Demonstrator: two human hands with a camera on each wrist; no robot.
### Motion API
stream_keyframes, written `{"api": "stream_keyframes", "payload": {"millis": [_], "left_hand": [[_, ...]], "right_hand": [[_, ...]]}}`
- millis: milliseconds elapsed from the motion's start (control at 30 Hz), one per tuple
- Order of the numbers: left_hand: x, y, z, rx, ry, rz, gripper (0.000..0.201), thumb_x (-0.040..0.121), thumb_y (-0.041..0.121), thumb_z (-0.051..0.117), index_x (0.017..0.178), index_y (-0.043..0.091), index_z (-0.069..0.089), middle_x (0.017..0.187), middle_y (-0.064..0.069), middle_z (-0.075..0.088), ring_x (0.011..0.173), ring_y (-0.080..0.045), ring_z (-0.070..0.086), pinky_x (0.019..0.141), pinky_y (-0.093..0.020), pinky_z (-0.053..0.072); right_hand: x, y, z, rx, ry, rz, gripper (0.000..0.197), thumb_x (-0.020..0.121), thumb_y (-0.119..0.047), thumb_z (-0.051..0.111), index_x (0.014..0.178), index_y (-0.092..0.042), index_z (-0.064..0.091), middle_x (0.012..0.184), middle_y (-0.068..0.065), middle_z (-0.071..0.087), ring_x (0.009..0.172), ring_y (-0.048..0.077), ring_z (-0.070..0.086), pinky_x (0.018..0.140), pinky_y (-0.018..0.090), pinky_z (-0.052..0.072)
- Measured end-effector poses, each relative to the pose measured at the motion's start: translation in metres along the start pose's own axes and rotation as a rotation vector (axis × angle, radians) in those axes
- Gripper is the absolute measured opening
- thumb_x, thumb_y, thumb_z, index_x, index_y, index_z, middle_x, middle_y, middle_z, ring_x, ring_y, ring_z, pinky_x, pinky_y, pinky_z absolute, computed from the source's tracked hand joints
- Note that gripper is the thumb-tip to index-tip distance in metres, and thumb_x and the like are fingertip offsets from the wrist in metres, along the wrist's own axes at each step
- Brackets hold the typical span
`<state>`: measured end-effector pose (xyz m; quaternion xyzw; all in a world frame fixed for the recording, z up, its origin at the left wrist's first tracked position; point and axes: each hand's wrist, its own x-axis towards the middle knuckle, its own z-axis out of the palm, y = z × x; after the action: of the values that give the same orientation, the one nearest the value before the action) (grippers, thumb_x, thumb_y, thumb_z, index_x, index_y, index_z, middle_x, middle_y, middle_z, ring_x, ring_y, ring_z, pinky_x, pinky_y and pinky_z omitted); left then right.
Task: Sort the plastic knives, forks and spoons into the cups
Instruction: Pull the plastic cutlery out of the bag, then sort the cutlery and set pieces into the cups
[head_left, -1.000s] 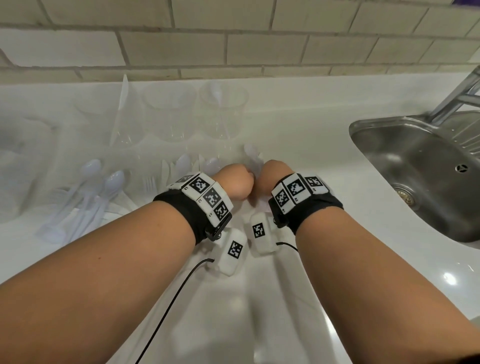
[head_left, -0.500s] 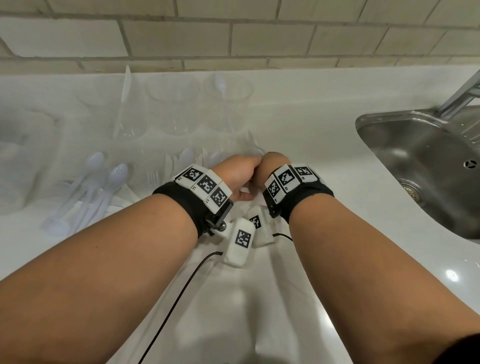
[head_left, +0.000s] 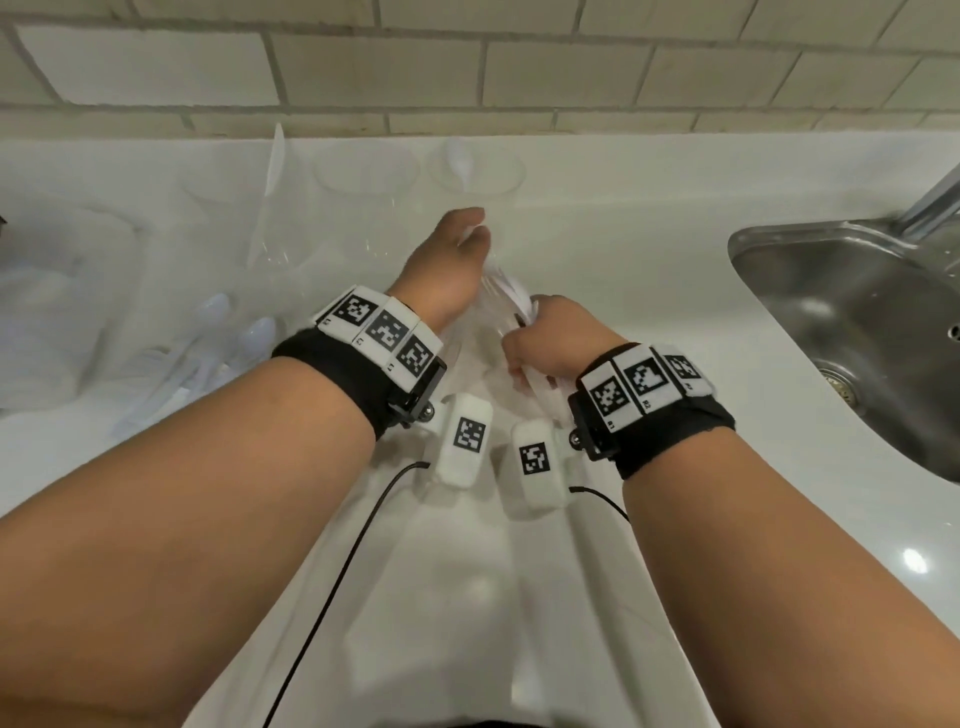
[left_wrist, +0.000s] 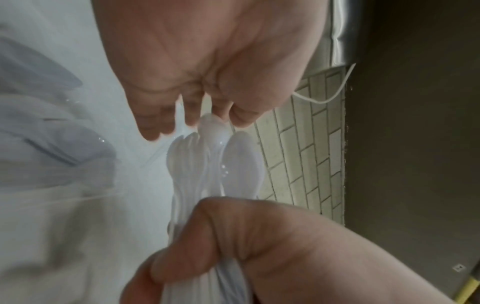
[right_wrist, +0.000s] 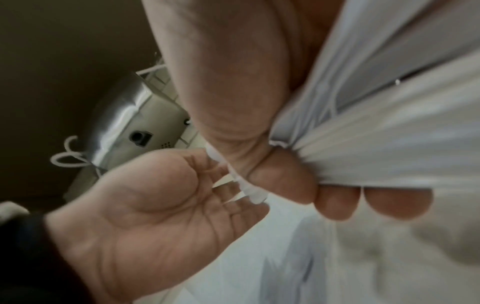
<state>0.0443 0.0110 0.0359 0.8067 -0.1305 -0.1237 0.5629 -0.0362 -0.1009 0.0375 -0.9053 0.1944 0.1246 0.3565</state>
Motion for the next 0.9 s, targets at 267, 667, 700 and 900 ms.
{"api": "stream_keyframes", "payload": {"millis": [267, 667, 700, 900], "left_hand": [[-0.025, 0.000, -0.034, -0.484, 0.007, 0.054, 0.033, 0.100, 0.039, 0.036, 0.130, 0.037, 0.049, 0.144, 0.010, 0.045, 0.126, -0.011, 0.047, 0.108, -0.035, 0.038], [-0.056, -0.025, -0.081, -0.957, -0.434, -0.483, 0.087, 0.091, 0.069, 0.017, 0.136, -0.001, 0.044, 0.134, -0.028, 0.052, 0.110, -0.040, 0.058, 0.095, -0.050, 0.048], [-0.056, -0.026, -0.084, -0.979, -0.430, -0.499, 0.085, 0.092, 0.067, 0.018, 0.139, 0.000, 0.042, 0.139, -0.028, 0.047, 0.110, -0.040, 0.058, 0.098, -0.050, 0.047], [-0.056, -0.035, -0.103, -0.953, -0.326, -0.632, 0.069, 0.099, 0.052, 0.026, 0.134, -0.004, 0.046, 0.129, -0.032, 0.054, 0.102, -0.043, 0.063, 0.087, -0.050, 0.055]], "right_hand": [[-0.011, -0.029, -0.006, 0.518, -0.005, -0.237, 0.016, 0.082, 0.001, 0.058, 0.097, -0.005, 0.052, 0.070, 0.015, 0.061, 0.051, 0.026, 0.061, 0.055, 0.039, 0.057], [-0.017, -0.111, 0.012, 1.127, 0.200, -0.717, 0.018, 0.078, 0.002, 0.071, 0.090, -0.003, 0.059, 0.069, 0.007, 0.060, 0.060, 0.027, 0.061, 0.061, 0.036, 0.053], [-0.016, -0.113, 0.018, 1.137, 0.209, -0.722, 0.022, 0.078, 0.004, 0.071, 0.094, -0.005, 0.059, 0.073, 0.010, 0.060, 0.064, 0.028, 0.061, 0.062, 0.034, 0.053], [-0.010, -0.120, 0.039, 1.133, 0.198, -0.753, 0.031, 0.075, 0.003, 0.071, 0.103, -0.004, 0.058, 0.077, 0.015, 0.058, 0.070, 0.029, 0.060, 0.062, 0.033, 0.054]]}}
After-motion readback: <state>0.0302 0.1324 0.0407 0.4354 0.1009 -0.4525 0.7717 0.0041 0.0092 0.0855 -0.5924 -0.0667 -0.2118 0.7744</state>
